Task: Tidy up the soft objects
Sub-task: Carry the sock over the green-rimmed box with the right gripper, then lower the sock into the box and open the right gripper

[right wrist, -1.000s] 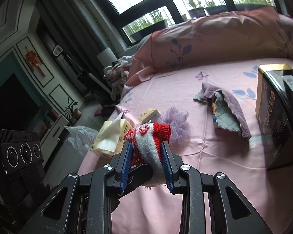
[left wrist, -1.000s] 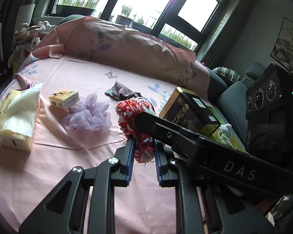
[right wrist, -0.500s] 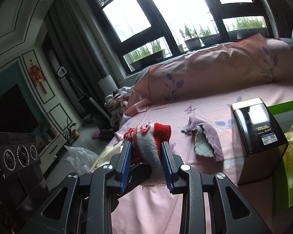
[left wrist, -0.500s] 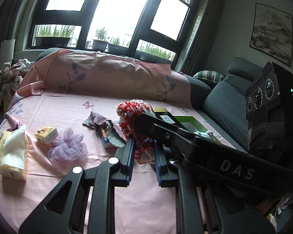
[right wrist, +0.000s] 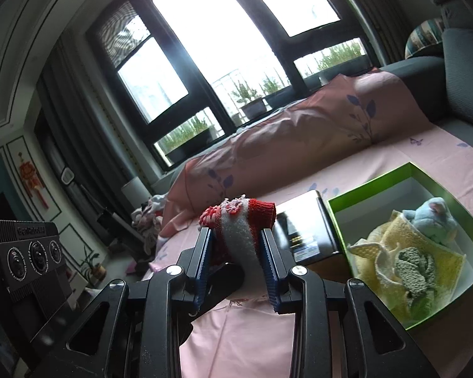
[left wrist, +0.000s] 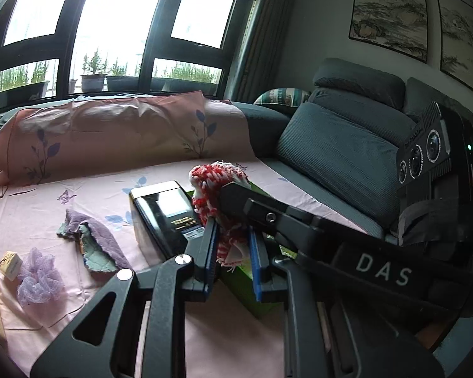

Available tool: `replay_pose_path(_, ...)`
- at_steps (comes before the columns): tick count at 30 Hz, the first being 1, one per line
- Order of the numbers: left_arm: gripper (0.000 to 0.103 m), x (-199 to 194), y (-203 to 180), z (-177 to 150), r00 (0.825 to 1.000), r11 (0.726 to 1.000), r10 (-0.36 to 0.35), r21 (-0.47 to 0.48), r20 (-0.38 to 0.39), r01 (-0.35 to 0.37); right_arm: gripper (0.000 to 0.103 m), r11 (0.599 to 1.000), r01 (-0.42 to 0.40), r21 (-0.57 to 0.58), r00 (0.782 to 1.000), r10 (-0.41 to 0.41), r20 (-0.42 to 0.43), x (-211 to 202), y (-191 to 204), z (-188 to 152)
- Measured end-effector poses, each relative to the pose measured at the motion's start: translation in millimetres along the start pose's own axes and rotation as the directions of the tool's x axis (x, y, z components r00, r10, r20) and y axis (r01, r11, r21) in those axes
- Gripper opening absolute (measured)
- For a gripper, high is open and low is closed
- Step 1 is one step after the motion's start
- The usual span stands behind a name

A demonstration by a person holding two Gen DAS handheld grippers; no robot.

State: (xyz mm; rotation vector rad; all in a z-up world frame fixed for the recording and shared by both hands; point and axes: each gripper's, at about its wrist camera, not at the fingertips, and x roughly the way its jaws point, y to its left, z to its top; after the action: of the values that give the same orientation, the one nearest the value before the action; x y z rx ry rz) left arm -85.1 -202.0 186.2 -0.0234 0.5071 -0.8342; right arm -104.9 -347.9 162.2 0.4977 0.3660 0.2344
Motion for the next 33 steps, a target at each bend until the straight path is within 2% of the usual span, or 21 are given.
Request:
replay_pose_path(8,0.015,51.4,-31.9,-0.1,0.995,0.997,-0.06,0.041,-0.084,0.064,0.034,0.991,0.071,0.113,0.997,-0.074,0.018,-14.7,-57.9,5.1)
replay_pose_path(13,0.015,84.6,-43.1,-3.4,0.985,0.996,-0.074,0.04,-0.155,0.081,0.034,0.973,0.105,0.207,0.994,-0.107,-0.002,-14.4,-92.8,0.8)
replay_pose_path(17,0.015,106.9,-48.4,-8.5,0.977,0.996,-0.066,0.049,-0.203,0.078,0.034,0.954,0.127,0.271,0.992,-0.125,-0.026,-9.7,-116.3,-2.9)
replay_pose_path(22,0.015,130.4,-48.2,-14.4,0.96,0.996,-0.075,0.017,-0.27,0.082,0.034,0.927,0.159,0.339,0.987,-0.144,-0.067,-1.0,-139.3,-8.6)
replay_pose_path(26,0.016,141.2,-52.0,-18.6,0.953,0.997,-0.057,0.036,-0.296,0.071,0.034,0.907,0.163,0.388,0.986,-0.141,-0.085,1.2,-154.5,-13.5)
replay_pose_path(33,0.016,162.7,-50.2,-26.4,0.931,0.999,-0.03,0.02,-0.364,0.04,0.034,0.876,0.231,0.424,0.972,-0.189,-0.138,7.5,-168.3,-19.3)
